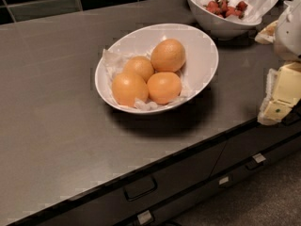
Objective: Pick orange from white bowl
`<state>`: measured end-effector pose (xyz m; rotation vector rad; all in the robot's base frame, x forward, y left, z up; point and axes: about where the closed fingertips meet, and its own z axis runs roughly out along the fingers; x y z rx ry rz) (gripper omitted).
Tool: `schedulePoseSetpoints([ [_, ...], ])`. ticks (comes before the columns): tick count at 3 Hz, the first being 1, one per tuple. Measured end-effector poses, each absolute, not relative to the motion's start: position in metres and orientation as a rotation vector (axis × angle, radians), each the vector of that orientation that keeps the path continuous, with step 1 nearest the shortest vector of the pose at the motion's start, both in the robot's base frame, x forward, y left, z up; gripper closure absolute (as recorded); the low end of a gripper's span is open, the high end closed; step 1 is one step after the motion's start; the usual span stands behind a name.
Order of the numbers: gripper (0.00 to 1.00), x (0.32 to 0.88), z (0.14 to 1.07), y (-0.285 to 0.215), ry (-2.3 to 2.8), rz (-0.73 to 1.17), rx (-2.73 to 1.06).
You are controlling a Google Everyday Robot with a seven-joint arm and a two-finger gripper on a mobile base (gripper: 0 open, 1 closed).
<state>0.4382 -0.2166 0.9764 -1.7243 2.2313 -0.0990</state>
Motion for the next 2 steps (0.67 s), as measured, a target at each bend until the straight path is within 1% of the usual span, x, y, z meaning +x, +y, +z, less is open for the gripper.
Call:
schedulePoseSetpoints([
  [2, 0.0, 0.4448, 0.9809, -0.2103, 2.204, -0.127, -1.743],
])
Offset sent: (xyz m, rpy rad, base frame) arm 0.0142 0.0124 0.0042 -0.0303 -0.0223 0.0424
